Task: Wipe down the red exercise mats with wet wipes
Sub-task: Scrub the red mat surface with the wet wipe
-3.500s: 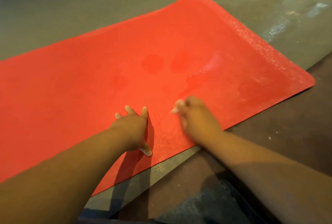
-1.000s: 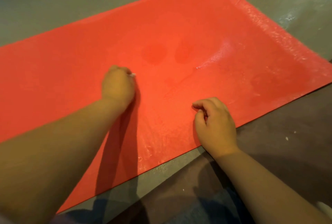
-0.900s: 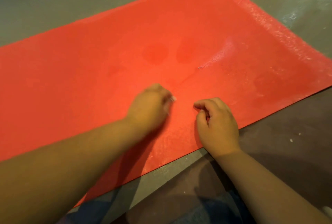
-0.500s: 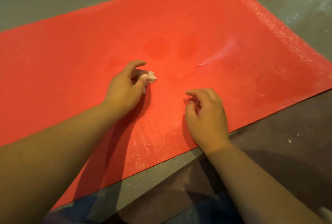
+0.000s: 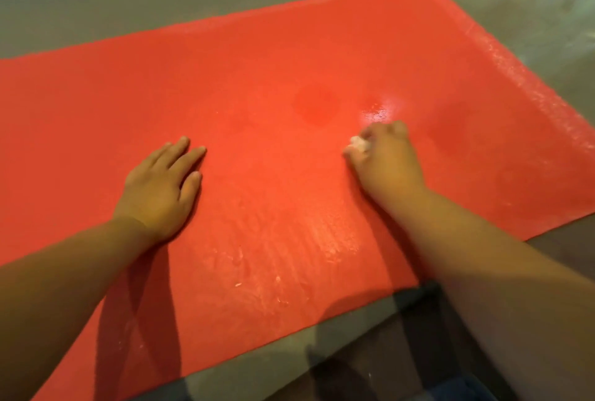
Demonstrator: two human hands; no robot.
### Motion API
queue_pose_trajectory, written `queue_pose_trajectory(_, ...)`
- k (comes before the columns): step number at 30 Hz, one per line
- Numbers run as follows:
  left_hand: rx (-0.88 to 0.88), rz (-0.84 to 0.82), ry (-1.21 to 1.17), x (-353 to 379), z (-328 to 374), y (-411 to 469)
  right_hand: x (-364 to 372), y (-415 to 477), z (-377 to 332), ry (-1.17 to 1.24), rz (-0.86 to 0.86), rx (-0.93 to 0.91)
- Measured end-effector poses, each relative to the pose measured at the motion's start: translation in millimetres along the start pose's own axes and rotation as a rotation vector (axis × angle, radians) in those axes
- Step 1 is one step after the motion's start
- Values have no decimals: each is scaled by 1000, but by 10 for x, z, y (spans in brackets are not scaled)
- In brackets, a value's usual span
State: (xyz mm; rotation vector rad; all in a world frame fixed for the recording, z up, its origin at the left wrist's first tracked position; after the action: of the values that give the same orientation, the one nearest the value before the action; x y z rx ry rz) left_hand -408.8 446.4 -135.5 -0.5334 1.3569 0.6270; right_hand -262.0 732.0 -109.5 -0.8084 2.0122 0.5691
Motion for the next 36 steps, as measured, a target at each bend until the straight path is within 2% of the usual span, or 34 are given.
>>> queue_pose_trajectory(1, -4, 11, -2, 2, -1, 8, -60, 121, 146, -18, -19, 110)
queue_pose_trajectory(2, -4, 20, -2, -7, -3, 17, -57, 173, 166, -50, -44, 123)
queue_pose_trajectory(5, 10, 45, -13, -46, 0, 24, 103, -164, -229, -107, -93, -35)
queue_pose_trajectory(8, 9, 41, -30, -30, 10, 5, 272, -813, -525, -19, -278, -240)
queue_pose_trajectory(10, 14, 52, -43, -32, 17, 8, 217, -884, -446, 11, -384, -375)
queue_pose_trajectory(12, 18, 71, -51, -43, 15, 14, 49, -554, -194, -53, -275, -300)
queue_pose_trajectory(15, -5, 76, -69, -59, 13, 14, -211, 62, 284, -112, 29, 103)
queue_pose_trajectory(17, -40, 66, -84, -72, 6, 16, -49, 82, 96, -113, 52, 142)
queue_pose_trajectory(19, -69, 65, -97, -84, -18, 18, 305, -256, -452, -22, -56, -55)
queue_pose_trajectory(22, -67, 65, -107, -73, -27, 11, 656, -1109, -1138, 91, -328, -457)
queue_pose_trajectory(24, -66, 71, -122, -70, -37, 21, 636, -1202, -1162, 104, -473, -670)
queue_pose_trajectory(25, -68, 70, -126, -65, -40, 23, 572, -1004, -1053, 83, -465, -668)
queue_pose_trajectory(26, -71, 66, -128, -62, -45, 26, 482, -715, -889, 45, -410, -593)
queue_pose_trajectory(30, -85, 73, -133, -60, -72, 43, 8, 395, -50, -112, 11, 92)
queue_pose_trajectory(31, -90, 75, -132, -62, -82, 48, 57, 392, -90, -121, 55, 150)
queue_pose_trajectory(33, -100, 81, -129, -59, -101, 53, 380, 71, -491, -64, -26, 40)
queue_pose_trajectory(36, -123, 88, -130, -31, -124, 75, 775, -876, -1258, 71, -351, -391)
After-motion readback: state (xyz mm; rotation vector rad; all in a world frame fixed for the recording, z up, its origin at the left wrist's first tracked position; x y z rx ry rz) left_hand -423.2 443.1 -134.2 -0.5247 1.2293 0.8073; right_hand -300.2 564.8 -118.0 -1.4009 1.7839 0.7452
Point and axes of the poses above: each hand's wrist, its own y-axis towards the middle knuckle, its own x-axis out of the palm, z = x × y, the point moved 5 cm from there along y, towards the middle knuckle, and after that the axes turned 8 degrees about x, right-handed, at the moved point
